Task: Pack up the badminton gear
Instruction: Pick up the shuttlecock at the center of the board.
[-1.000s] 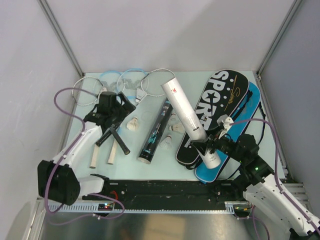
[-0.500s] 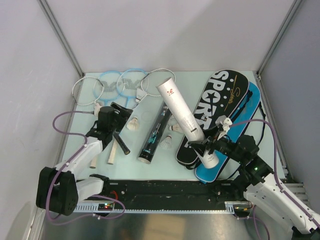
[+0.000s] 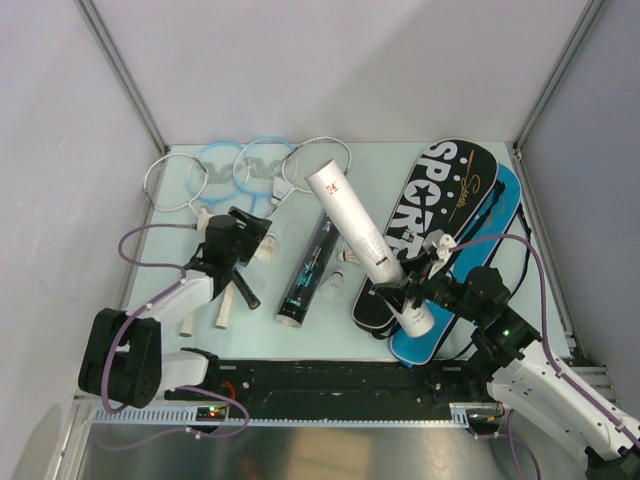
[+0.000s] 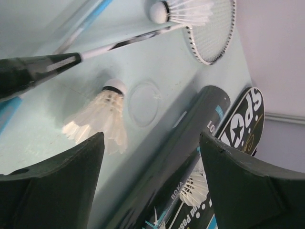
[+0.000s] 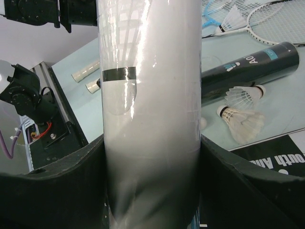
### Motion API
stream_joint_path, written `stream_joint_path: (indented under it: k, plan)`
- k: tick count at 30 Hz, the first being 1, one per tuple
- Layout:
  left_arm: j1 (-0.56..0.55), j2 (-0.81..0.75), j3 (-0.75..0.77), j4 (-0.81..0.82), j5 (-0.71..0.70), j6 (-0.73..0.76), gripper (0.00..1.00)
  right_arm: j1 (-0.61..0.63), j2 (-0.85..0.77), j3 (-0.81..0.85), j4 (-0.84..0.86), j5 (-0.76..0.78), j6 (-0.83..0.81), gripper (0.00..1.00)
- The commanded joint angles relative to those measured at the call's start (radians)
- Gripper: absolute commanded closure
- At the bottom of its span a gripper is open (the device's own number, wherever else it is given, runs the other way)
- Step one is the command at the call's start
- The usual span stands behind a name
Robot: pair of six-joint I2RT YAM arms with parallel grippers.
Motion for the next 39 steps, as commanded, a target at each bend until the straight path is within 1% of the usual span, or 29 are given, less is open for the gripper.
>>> stream_joint_path:
  k: [1, 3, 4, 5, 7, 10, 12, 15, 18, 25, 30, 34, 39]
  plan:
    - [-0.045, -0.028, 0.089, 0.061, -0.022, 0.136, 0.17, 0.006, -0.011, 0.011, 0.092, 0.016, -0.021, 0.56]
    - [-0.065, -0.032, 0.126, 0.015, -0.015, 0.193, 0.18, 0.007, -0.016, 0.012, 0.096, 0.027, -0.015, 0.57]
    - [-0.075, -0.024, 0.174, -0.027, -0.017, 0.244, 0.19, 0.007, -0.020, 0.011, 0.097, 0.036, -0.012, 0.57]
    - [-0.092, -0.007, 0.239, -0.118, -0.038, 0.287, 0.18, 0.007, -0.028, 0.011, 0.097, 0.052, -0.008, 0.57]
    - [-0.108, 0.024, 0.341, -0.234, -0.072, 0.367, 0.17, 0.008, -0.046, 0.011, 0.099, 0.086, -0.004, 0.57]
    - [-0.089, 0.084, 0.446, -0.316, -0.077, 0.417, 0.16, 0.008, -0.071, 0.012, 0.101, 0.107, -0.001, 0.57]
    - [-0.065, 0.146, 0.533, -0.379, -0.070, 0.456, 0.16, 0.009, -0.081, 0.011, 0.103, 0.109, 0.004, 0.57]
    - [-0.041, 0.288, 0.714, -0.492, -0.073, 0.571, 0.17, 0.010, -0.089, 0.011, 0.103, 0.109, 0.013, 0.57]
    - [-0.010, 0.424, 0.895, -0.614, -0.064, 0.627, 0.18, 0.012, -0.088, 0.012, 0.102, 0.103, 0.022, 0.58]
    - [0.019, 0.635, 1.122, -0.693, -0.094, 0.644, 0.18, 0.024, -0.067, 0.013, 0.104, 0.073, 0.031, 0.59]
    - [0.022, 0.797, 1.292, -0.718, -0.039, 0.625, 0.19, 0.037, -0.051, 0.012, 0.113, 0.065, 0.028, 0.59]
    - [0.023, 0.886, 1.382, -0.737, -0.042, 0.604, 0.21, 0.042, -0.044, 0.012, 0.109, 0.070, 0.025, 0.59]
    - [0.025, 0.967, 1.460, -0.760, -0.064, 0.608, 0.24, 0.043, -0.049, 0.012, 0.118, 0.078, 0.024, 0.59]
